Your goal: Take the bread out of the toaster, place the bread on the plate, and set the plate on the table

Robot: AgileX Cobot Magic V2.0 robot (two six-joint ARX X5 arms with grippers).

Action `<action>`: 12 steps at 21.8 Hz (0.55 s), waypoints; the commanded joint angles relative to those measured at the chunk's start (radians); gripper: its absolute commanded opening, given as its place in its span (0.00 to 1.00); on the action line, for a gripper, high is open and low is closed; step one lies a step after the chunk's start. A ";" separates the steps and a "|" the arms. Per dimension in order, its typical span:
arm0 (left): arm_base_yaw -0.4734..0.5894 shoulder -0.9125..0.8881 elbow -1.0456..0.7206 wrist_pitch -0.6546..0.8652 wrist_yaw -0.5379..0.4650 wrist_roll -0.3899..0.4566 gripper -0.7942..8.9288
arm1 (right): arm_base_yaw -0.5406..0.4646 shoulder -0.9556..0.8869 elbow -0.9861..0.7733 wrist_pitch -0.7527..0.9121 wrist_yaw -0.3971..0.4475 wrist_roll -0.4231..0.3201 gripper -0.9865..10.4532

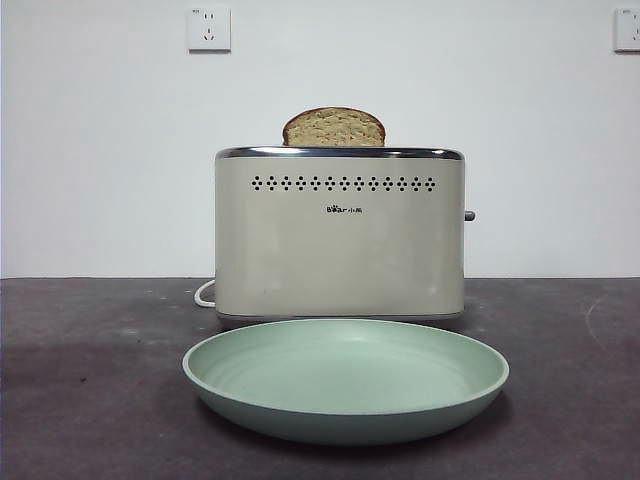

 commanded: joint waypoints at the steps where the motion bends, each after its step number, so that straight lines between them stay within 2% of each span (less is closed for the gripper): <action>1: 0.002 -0.001 0.001 0.028 0.021 0.018 0.62 | 0.002 -0.002 0.002 0.003 -0.003 0.006 0.58; 6: 0.002 0.012 0.001 0.119 0.047 0.047 0.62 | 0.002 -0.002 0.002 0.003 -0.003 0.006 0.58; 9: -0.002 0.051 0.001 0.200 0.096 0.047 0.62 | 0.002 -0.002 0.002 0.003 -0.003 0.006 0.58; 12: -0.020 0.115 0.001 0.282 0.100 0.049 0.61 | 0.002 -0.002 0.002 0.003 -0.003 0.006 0.58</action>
